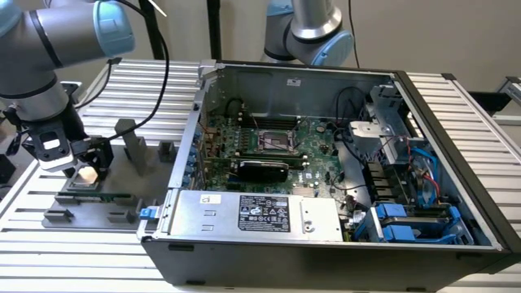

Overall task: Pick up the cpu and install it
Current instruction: 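Pick up the cpu and move it towards the insertion slot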

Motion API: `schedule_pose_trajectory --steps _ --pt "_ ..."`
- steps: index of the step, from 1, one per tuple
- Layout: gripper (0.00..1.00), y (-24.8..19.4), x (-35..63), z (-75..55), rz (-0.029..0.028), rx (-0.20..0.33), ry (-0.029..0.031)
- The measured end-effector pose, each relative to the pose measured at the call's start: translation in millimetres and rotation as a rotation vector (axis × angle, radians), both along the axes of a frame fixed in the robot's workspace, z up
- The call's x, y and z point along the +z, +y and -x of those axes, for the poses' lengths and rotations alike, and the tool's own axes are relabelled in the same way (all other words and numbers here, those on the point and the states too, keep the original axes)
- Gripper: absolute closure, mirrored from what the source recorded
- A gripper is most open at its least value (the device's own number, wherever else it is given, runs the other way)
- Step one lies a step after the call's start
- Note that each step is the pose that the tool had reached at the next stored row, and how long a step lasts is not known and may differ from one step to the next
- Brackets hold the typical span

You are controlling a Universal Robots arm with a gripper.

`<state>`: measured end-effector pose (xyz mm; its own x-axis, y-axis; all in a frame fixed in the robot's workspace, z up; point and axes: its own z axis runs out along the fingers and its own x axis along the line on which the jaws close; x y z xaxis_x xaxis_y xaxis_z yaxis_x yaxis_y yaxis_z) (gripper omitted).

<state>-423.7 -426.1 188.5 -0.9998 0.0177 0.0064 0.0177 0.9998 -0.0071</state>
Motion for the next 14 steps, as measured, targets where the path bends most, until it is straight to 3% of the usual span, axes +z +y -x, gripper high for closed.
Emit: schedule_pose_trajectory --steps 6,7,14 --pt "0.31 0.0 -0.4 1.3 0.0 0.0 0.0" --pt "0.38 0.1 -0.4 1.4 0.0 0.0 -0.0001" --pt "0.38 0.0 -1.6 2.6 0.0 0.0 0.0"
